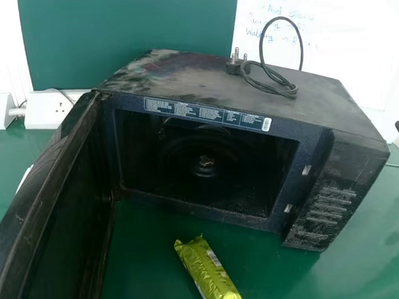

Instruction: Put biscuit inside oven

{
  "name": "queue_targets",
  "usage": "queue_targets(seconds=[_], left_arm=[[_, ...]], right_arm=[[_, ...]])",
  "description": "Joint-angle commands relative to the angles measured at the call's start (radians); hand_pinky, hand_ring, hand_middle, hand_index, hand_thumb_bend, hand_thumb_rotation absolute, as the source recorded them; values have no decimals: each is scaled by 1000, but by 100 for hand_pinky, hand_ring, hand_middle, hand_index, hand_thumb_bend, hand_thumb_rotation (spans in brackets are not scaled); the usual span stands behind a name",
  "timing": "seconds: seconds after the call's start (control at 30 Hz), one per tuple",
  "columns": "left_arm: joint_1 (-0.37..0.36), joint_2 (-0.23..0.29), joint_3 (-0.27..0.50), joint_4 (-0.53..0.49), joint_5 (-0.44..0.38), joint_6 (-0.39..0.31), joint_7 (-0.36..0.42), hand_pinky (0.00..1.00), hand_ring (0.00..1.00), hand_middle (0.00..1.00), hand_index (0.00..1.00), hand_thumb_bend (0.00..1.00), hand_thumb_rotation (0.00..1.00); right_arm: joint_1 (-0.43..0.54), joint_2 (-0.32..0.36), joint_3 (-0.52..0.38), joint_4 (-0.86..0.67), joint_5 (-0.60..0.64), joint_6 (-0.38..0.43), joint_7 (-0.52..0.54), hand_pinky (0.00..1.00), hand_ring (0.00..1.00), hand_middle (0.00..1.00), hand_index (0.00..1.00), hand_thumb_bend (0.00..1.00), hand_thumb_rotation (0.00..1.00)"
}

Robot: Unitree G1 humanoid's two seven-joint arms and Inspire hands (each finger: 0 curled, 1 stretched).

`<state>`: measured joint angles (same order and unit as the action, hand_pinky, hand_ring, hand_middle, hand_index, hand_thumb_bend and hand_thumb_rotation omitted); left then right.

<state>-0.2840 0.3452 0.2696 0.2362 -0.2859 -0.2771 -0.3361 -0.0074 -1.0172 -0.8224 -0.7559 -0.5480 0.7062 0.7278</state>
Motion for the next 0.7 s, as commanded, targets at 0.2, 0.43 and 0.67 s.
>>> queue_targets(seconds=[0.2, 0.43, 0.67], left_arm=[[12, -6, 11, -7, 0, -3, 7, 23, 30, 38, 49, 51, 5], [9, -5, 9, 0, 2, -9, 4, 23, 30, 38, 49, 51, 5], [10, -5, 8, -7, 5, 7, 13, 24, 30, 38, 49, 51, 5]], right_arm=[[-12, 18, -32, 12, 60, -21, -4, 33, 41, 50, 75, 90, 53], [-13, 14, -38, 25, 98, -30, 1, 26, 33, 44, 77, 92, 52], [-23, -9, -39, -9, 244, -38, 75, 55, 61, 66, 77, 85, 44]])
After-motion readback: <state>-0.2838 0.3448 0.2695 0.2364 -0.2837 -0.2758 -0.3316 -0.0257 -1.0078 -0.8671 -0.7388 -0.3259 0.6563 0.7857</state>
